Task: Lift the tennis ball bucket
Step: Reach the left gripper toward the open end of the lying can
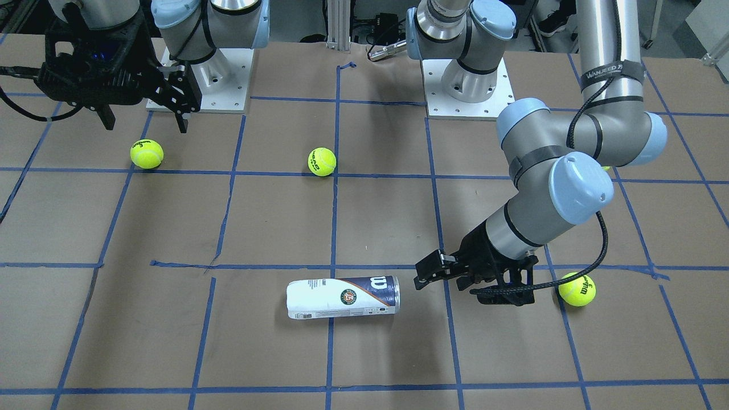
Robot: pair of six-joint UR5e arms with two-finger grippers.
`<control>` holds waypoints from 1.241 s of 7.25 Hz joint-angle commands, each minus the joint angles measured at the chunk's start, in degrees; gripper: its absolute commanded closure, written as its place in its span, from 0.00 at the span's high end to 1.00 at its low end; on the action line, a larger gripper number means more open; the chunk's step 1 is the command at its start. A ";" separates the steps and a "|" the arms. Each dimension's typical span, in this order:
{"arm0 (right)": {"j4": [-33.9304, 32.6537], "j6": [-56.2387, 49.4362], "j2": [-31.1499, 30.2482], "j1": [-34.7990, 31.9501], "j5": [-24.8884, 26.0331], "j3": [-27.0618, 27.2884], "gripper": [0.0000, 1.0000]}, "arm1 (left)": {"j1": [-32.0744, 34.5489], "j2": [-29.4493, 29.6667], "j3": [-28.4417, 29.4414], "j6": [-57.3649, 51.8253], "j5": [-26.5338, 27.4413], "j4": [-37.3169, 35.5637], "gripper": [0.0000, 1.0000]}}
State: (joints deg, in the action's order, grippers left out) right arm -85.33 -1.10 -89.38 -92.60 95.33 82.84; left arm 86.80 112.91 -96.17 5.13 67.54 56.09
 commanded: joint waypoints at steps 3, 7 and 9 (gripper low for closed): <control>-0.10 0.04 0.26 0.23 -2.60 0.13 1.00 | 2.84 3.80 -0.33 2.87 -4.17 -1.60 1.00; 0.25 1.35 0.00 -0.12 -2.69 -0.05 1.00 | 4.25 7.84 -0.42 2.87 -7.07 -1.77 1.00; -0.19 2.50 0.17 0.23 -2.34 -1.28 1.00 | 5.91 8.47 -0.24 2.96 -8.03 -2.04 0.93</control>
State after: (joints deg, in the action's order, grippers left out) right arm -85.39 0.60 -89.25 -92.52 92.85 82.00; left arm 91.71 121.08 -96.52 8.04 60.30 54.16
